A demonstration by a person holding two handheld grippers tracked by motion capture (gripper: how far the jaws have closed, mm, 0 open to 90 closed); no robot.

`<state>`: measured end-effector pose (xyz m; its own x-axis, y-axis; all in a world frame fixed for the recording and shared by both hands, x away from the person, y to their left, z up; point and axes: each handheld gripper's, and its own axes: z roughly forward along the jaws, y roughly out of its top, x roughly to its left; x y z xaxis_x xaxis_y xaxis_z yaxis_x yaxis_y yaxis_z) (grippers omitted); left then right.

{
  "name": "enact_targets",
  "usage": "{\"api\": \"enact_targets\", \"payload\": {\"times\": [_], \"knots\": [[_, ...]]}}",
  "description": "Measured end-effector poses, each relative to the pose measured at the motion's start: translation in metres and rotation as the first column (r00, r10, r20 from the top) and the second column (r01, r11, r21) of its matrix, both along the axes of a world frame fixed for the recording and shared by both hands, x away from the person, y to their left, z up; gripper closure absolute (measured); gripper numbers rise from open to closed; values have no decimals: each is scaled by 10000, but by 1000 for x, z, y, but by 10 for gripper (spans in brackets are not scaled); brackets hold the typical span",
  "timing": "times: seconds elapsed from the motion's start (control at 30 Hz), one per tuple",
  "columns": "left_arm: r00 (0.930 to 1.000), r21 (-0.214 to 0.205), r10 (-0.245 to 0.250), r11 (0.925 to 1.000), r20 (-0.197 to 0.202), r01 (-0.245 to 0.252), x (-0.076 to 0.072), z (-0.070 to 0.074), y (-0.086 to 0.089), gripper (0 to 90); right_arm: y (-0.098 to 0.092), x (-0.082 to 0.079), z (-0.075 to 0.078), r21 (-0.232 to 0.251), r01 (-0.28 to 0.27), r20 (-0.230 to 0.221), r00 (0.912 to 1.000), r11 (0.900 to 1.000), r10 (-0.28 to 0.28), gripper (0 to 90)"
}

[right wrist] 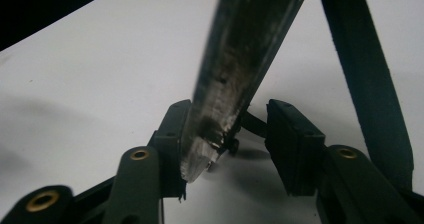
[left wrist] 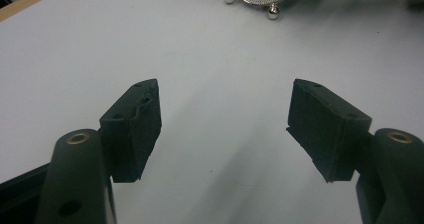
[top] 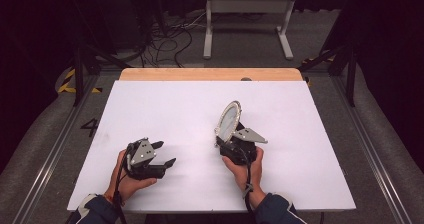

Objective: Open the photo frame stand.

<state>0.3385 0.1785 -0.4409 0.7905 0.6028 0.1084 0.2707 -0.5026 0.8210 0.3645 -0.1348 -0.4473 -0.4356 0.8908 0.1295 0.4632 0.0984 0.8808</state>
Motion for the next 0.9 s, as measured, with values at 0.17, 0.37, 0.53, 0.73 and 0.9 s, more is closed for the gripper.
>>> {"api": "enact_targets", "payload": {"times": [0.17, 0.37, 0.53, 0.73, 0.9], "knots": [[10000, -64, 23, 10000, -15, -23, 0, 0, 0, 299, 3, 7, -2, 247, 47, 237, 9997, 9997, -53, 506], [9999, -62, -38, 10000, -106, 37, 1, -2, -1, 289, 1, 14, -3, 646, -162, 359, 9993, 9978, 139, 551], [9995, 47, -198, 9998, -263, 200, 0, -6, -7, 294, -4, 15, -1, 585, -393, 193, 9991, 9975, 383, 608], [9989, 43, -318, 9995, -350, 320, -2, -7, -11, 297, -11, 13, 2, 590, -725, -38, 9973, 9956, 728, 657], [9987, 45, -317, 9995, -402, 319, -1, -8, -11, 296, -21, 13, 4, 692, -1361, -381, 9896, 9883, 1389, 704]]}}
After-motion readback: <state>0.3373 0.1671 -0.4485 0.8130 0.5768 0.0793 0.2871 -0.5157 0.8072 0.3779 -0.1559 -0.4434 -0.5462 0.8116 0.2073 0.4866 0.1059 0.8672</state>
